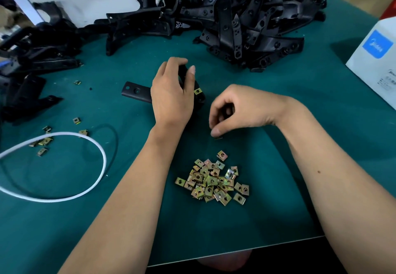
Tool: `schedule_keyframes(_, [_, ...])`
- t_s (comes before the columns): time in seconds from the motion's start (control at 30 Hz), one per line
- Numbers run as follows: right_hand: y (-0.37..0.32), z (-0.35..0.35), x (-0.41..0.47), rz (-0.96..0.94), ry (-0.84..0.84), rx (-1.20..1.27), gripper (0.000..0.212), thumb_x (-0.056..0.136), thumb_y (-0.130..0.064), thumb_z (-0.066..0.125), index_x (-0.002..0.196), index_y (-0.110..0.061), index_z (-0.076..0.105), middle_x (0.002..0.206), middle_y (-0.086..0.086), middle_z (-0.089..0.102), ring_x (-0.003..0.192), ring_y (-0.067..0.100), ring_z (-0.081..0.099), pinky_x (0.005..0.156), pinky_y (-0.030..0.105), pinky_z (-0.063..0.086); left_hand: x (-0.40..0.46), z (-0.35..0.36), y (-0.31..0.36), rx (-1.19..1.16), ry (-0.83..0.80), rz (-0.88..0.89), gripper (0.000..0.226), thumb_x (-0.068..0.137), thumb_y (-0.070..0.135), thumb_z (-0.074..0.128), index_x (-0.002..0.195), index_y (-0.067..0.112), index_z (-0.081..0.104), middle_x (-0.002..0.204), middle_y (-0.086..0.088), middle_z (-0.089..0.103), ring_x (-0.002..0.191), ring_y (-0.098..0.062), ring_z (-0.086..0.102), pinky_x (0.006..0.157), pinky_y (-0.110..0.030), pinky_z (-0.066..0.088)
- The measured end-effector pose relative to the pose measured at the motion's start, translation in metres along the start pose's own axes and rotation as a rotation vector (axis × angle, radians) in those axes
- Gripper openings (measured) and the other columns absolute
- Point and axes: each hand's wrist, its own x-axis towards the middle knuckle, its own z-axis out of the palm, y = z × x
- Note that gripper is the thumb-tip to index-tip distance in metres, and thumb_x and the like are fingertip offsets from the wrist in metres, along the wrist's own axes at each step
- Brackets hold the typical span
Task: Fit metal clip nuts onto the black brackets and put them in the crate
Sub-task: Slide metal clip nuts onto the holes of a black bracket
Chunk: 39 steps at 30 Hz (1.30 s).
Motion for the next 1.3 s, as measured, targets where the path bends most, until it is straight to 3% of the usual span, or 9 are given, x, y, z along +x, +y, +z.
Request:
schedule_keyframes(0.27, [0.002,0.002,0.003,0.018,0.019,-0.05,0.013,0.081,-0.021,0.086,0.084,-0.025,0.074,0.065,-0.02,0.067,0.056,-0.002,0.054,0.054,0.013,0.041,0.001,0.003,-0.005,-0.012,-0.075,0.01,0.033,0.102,0.022,0.051,0.13,0.011,0.065,0.118,-0.005,0.069,0.108,-0.022,0.062,0.093,-0.033,0.047])
schedule_keyframes(0.43, [0.007,0.001,0.006,0.034,0.146,0.08,0.013,0.086,-0.009,0.081,0.094,-0.013,0.072,0.08,0.0,0.075,0.071,0.006,0.068,0.071,0.023,0.054,0.002,0.005,-0.007,-0.024,-0.097,0.03,0.034,0.102,0.016,0.048,0.131,0.009,0.064,0.121,-0.006,0.069,0.112,-0.021,0.062,0.095,-0.025,0.044])
schedule_keyframes(0.5, [0.011,0.001,0.008,0.048,0.202,0.093,0.013,0.088,-0.009,0.08,0.1,-0.013,0.075,0.083,-0.003,0.075,0.072,0.002,0.066,0.075,0.023,0.055,0.002,0.005,-0.008,-0.029,-0.099,0.027,0.034,0.103,0.015,0.047,0.132,0.009,0.064,0.122,-0.005,0.069,0.114,-0.019,0.061,0.095,-0.019,0.041])
schedule_keyframes(0.6, [0.014,0.001,0.009,0.046,0.283,0.085,0.005,0.092,-0.01,0.075,0.093,-0.015,0.076,0.073,-0.01,0.073,0.062,0.002,0.064,0.061,0.015,0.048,0.002,0.006,-0.009,-0.032,-0.109,0.026,0.034,0.104,0.016,0.047,0.133,0.01,0.064,0.124,-0.004,0.068,0.116,-0.018,0.061,0.095,-0.016,0.039])
schedule_keyframes(0.7, [0.015,0.004,0.01,0.065,0.408,0.203,0.007,0.097,-0.007,0.066,0.093,-0.011,0.07,0.076,0.0,0.073,0.06,0.01,0.064,0.052,0.023,0.048,0.003,0.007,-0.01,-0.055,-0.116,0.015,0.034,0.103,0.016,0.047,0.132,0.009,0.064,0.125,-0.004,0.069,0.117,-0.019,0.061,0.098,-0.022,0.043])
schedule_keyframes(0.77, [0.016,0.005,0.011,0.06,0.518,0.271,0.008,0.098,-0.01,0.066,0.092,-0.013,0.069,0.076,-0.004,0.071,0.061,0.006,0.06,0.051,0.021,0.047,0.002,0.008,-0.011,-0.081,-0.126,-0.008,0.034,0.103,0.016,0.046,0.132,0.009,0.062,0.124,-0.004,0.069,0.116,-0.021,0.062,0.1,-0.03,0.046])
schedule_keyframes(0.9, [0.015,0.008,0.014,0.027,0.694,0.425,0.009,0.097,-0.016,0.068,0.09,-0.019,0.071,0.069,-0.018,0.06,0.063,-0.002,0.05,0.054,0.01,0.04,-0.001,0.009,-0.011,-0.112,-0.155,-0.014,0.034,0.103,0.01,0.04,0.132,0.006,0.058,0.103,0.001,0.065,0.095,-0.017,0.06,0.083,-0.028,0.044])
schedule_keyframes(1.07, [0.013,0.011,0.015,0.067,0.744,0.723,0.009,0.099,-0.012,0.066,0.091,-0.013,0.07,0.071,-0.001,0.064,0.06,0.013,0.056,0.049,0.025,0.044,-0.002,0.009,-0.007,-0.142,-0.176,0.029,0.039,0.097,0.006,0.037,0.127,0.005,0.062,0.114,-0.004,0.071,0.11,-0.017,0.064,0.092,-0.026,0.049])
schedule_keyframes(1.3, [0.008,0.016,0.018,0.104,0.704,0.814,0.008,0.092,0.002,0.071,0.098,-0.003,0.069,0.077,0.01,0.071,0.061,0.013,0.064,0.055,0.023,0.052,-0.002,0.009,-0.003,-0.147,-0.17,0.101,0.038,0.092,0.0,0.038,0.119,0.006,0.064,0.107,0.005,0.067,0.101,-0.013,0.063,0.088,-0.022,0.049])
